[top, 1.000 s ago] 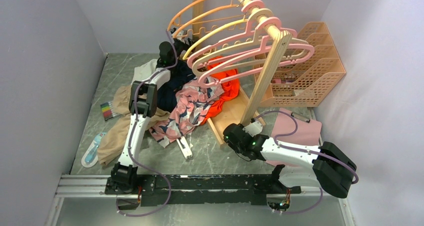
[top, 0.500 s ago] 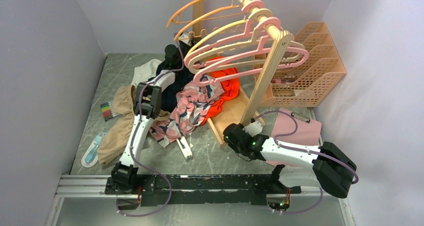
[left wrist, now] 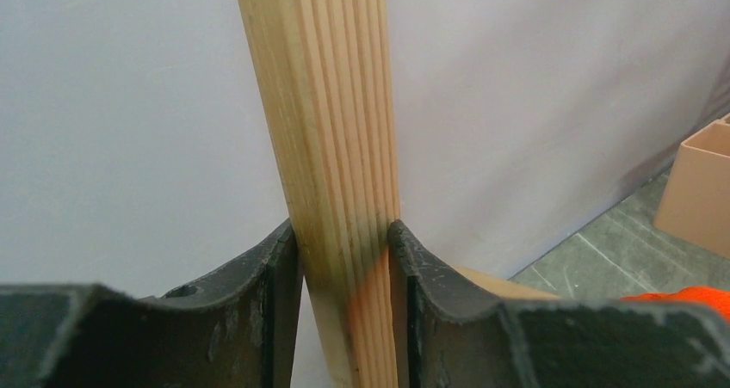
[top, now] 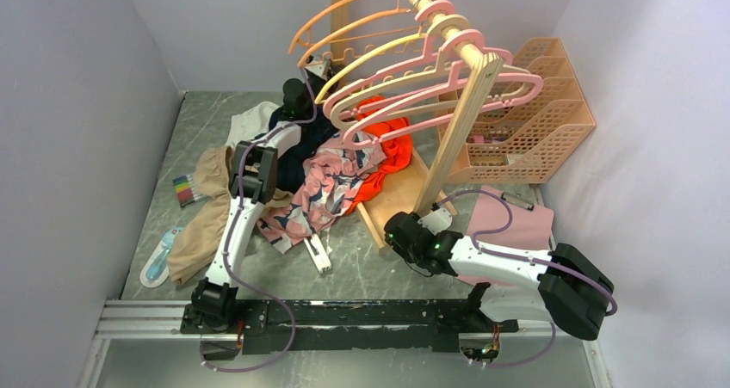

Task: Place the shorts on the hanger
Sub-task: Adjust the clothesline at the center of the board.

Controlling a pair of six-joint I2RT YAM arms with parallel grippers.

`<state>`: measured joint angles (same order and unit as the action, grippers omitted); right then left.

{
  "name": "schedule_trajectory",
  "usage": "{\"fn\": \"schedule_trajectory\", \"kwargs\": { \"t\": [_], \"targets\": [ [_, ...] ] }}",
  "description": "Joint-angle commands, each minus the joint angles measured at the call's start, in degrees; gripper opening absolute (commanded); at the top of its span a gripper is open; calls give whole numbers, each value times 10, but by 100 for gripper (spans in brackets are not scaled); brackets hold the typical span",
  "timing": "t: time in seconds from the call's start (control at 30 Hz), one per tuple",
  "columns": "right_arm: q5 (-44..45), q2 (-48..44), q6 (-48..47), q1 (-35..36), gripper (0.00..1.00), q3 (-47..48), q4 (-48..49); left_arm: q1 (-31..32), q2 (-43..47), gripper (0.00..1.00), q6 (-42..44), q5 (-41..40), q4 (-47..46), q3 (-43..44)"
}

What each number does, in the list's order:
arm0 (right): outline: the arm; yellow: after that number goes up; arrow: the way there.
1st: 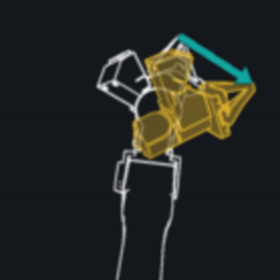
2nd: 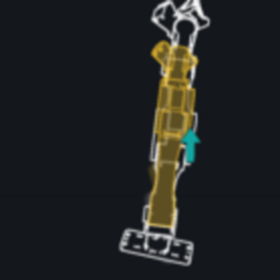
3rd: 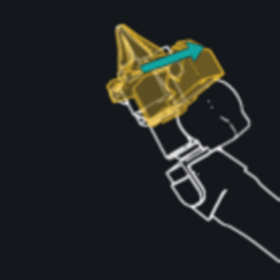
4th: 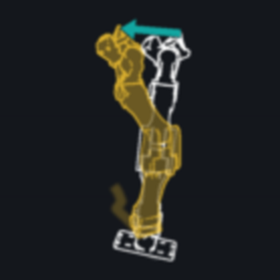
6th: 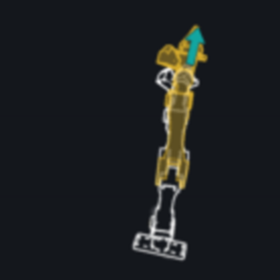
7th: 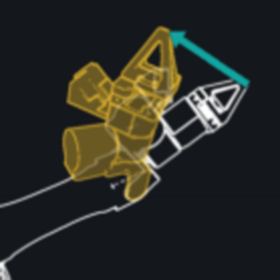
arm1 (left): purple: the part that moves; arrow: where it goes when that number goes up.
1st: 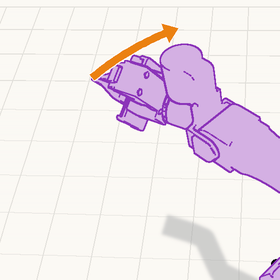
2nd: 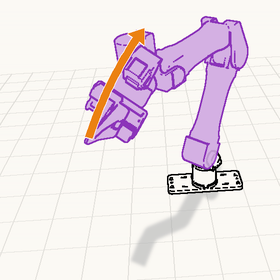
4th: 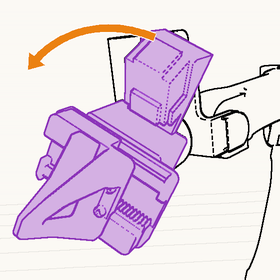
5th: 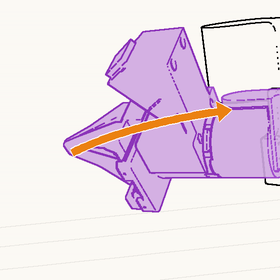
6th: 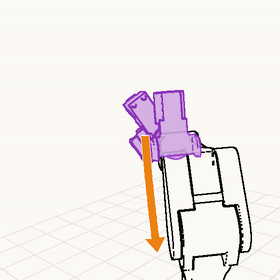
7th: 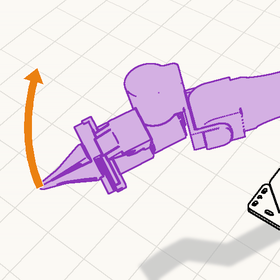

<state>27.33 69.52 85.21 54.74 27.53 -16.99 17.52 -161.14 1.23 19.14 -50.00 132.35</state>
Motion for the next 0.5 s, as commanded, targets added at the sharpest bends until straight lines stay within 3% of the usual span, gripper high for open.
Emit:
{"fn": "schedule_trajectory", "kwargs": {
  "t": [0.0,0.27,0.43,0.47],
  "targets": [
    [-189,104,-450,3,0,-11,50,10,36,7,27,-21,-79,-78],
    [-182,112,-451,3,0,-7,50,7,132,7,37,-63,-174,-250],
    [-181,107,-447,3,0,-10,49,-3,143,7,21,-47,-170,-260],
    [-181,104,-447,3,0,-11,48,-5,143,11,11,-43,-167,-256]
  ]
}}
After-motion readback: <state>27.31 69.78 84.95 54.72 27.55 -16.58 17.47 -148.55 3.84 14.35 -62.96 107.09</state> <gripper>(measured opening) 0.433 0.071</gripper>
